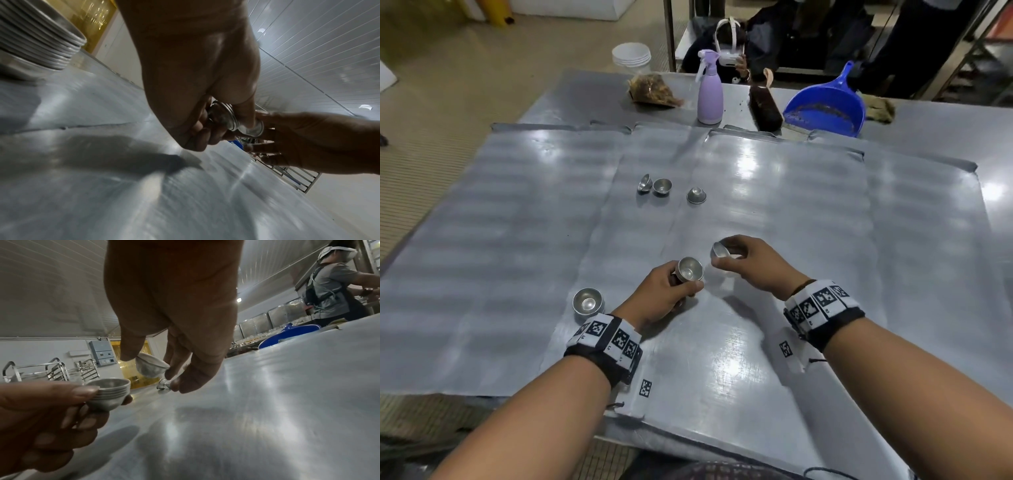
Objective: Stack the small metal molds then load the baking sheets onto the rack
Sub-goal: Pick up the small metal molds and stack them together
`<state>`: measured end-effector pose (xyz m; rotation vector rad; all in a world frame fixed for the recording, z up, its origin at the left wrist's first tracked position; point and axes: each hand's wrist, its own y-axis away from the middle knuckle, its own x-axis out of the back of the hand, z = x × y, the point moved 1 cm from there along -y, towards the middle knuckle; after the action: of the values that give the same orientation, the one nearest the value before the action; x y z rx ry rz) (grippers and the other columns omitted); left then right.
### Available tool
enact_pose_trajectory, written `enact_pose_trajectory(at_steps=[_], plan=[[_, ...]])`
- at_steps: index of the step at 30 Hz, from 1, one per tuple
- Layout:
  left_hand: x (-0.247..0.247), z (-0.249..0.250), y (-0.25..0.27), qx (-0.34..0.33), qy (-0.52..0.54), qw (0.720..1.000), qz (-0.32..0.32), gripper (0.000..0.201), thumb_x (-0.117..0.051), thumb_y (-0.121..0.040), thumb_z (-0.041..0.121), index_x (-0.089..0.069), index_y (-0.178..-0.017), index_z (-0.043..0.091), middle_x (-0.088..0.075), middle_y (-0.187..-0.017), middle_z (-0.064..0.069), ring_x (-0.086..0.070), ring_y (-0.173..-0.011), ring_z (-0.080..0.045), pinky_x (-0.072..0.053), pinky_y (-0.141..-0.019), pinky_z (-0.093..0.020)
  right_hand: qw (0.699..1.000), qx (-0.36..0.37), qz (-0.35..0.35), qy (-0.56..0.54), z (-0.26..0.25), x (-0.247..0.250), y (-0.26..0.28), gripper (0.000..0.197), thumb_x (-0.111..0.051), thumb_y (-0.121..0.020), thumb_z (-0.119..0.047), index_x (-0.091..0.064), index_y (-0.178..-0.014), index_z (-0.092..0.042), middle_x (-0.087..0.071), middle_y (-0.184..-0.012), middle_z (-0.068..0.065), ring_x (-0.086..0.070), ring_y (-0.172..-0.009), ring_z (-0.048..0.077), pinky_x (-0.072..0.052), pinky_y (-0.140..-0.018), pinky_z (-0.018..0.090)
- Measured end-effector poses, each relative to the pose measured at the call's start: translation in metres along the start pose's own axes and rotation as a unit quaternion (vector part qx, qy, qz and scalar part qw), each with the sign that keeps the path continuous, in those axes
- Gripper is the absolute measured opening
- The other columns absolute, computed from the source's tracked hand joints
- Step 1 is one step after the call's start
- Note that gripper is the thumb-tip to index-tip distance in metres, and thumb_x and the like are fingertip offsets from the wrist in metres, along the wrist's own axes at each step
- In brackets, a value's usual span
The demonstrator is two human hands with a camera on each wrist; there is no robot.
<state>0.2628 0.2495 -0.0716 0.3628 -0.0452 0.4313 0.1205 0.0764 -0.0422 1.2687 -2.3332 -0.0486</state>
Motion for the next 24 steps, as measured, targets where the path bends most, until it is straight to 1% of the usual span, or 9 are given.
enact_pose_trajectory(at_steps=[2, 5, 7, 11, 13, 15, 20, 22, 24], plan=[[-0.002, 0.000, 0.002, -0.005, 0.001, 1.000, 0.000, 0.029, -0.079, -0.089, 0.024, -0.068, -0.115, 0.019, -0.074, -0.088, -0.004, -0.062, -0.070, -0.006, -0.048, -0.063, -0.025, 1.000, 0.014, -0.011, 0.006, -0.008, -0.001, 0.003, 0.049, -0.081, -0.081, -0.037, -0.065, -0.124, -0.020, -0.069, -0.118, -0.012, -0.064, -0.110, 0.001, -0.049, -0.085, 0.024], [-0.005, 0.003, 0.007, -0.015, 0.015, 1.000, -0.006, 0.027, -0.077, -0.091, 0.015, -0.067, -0.116, 0.014, -0.068, -0.073, 0.008, -0.058, -0.061, -0.002, -0.046, -0.058, -0.020, 0.998, 0.039, -0.036, 0.029, -0.018, -0.006, 0.005, 0.054, -0.083, -0.080, -0.035, -0.064, -0.128, -0.018, -0.068, -0.122, -0.008, -0.064, -0.112, 0.004, -0.053, -0.093, 0.027], [-0.007, 0.003, 0.009, -0.023, 0.021, 0.999, -0.012, 0.025, -0.076, -0.091, 0.012, -0.067, -0.114, 0.013, -0.065, -0.069, 0.011, -0.056, -0.060, -0.003, -0.045, -0.057, -0.020, 0.996, 0.050, -0.057, 0.048, -0.023, -0.010, 0.005, 0.054, -0.084, -0.079, -0.032, -0.064, -0.127, -0.019, -0.068, -0.122, -0.008, -0.065, -0.111, 0.004, -0.054, -0.096, 0.030], [-0.006, 0.003, 0.012, -0.020, 0.024, 0.999, -0.011, 0.027, -0.077, -0.090, 0.011, -0.067, -0.115, 0.011, -0.065, -0.071, 0.009, -0.057, -0.062, -0.006, -0.046, -0.057, -0.022, 0.993, 0.058, -0.071, 0.075, -0.029, -0.014, 0.008, 0.060, -0.085, -0.077, -0.032, -0.061, -0.131, -0.024, -0.067, -0.125, -0.008, -0.065, -0.108, 0.006, -0.053, -0.095, 0.027], [-0.004, 0.002, 0.014, -0.019, 0.023, 1.000, -0.007, 0.030, -0.078, -0.089, 0.013, -0.067, -0.117, 0.014, -0.066, -0.074, 0.008, -0.057, -0.065, -0.008, -0.046, -0.058, -0.023, 0.991, 0.064, -0.078, 0.090, -0.030, -0.014, 0.009, 0.062, -0.084, -0.079, -0.035, -0.059, -0.135, -0.024, -0.066, -0.128, -0.010, -0.065, -0.106, 0.006, -0.051, -0.090, 0.022], [-0.003, 0.000, 0.014, -0.019, 0.021, 1.000, -0.006, 0.034, -0.078, -0.090, 0.016, -0.067, -0.121, 0.017, -0.069, -0.077, 0.007, -0.058, -0.068, -0.009, -0.047, -0.058, -0.024, 0.987, 0.071, -0.086, 0.117, -0.030, -0.014, 0.011, 0.058, -0.080, -0.083, -0.037, -0.059, -0.136, -0.026, -0.065, -0.128, -0.012, -0.066, -0.105, 0.006, -0.048, -0.084, 0.018], [-0.003, 0.000, 0.013, -0.023, 0.040, 0.999, -0.011, 0.036, -0.079, -0.089, 0.016, -0.066, -0.123, 0.018, -0.065, -0.078, -0.001, -0.056, -0.067, -0.014, -0.045, -0.058, -0.027, 0.982, 0.084, -0.091, 0.139, -0.029, -0.020, 0.010, 0.041, -0.073, -0.090, -0.035, -0.065, -0.129, -0.027, -0.071, -0.119, -0.010, -0.068, -0.099, 0.006, -0.052, -0.088, 0.027], [-0.002, 0.000, 0.012, -0.020, 0.049, 0.999, -0.009, 0.036, -0.079, -0.089, 0.016, -0.066, -0.123, 0.018, -0.066, -0.078, 0.001, -0.056, -0.065, -0.011, -0.046, -0.059, -0.026, 0.980, 0.092, -0.081, 0.159, -0.028, -0.023, 0.007, 0.046, -0.070, -0.092, -0.038, -0.060, -0.136, -0.030, -0.069, -0.125, -0.008, -0.068, -0.100, 0.007, -0.051, -0.089, 0.026], [0.001, 0.001, 0.012, -0.016, 0.053, 0.998, -0.007, 0.036, -0.079, -0.089, 0.017, -0.066, -0.123, 0.018, -0.068, -0.079, 0.004, -0.057, -0.065, -0.007, -0.046, -0.060, -0.025, 0.978, 0.110, -0.061, 0.167, -0.026, -0.023, 0.005, 0.055, -0.070, -0.091, -0.041, -0.052, -0.143, -0.034, -0.063, -0.135, -0.010, -0.066, -0.102, 0.007, -0.050, -0.090, 0.025]])
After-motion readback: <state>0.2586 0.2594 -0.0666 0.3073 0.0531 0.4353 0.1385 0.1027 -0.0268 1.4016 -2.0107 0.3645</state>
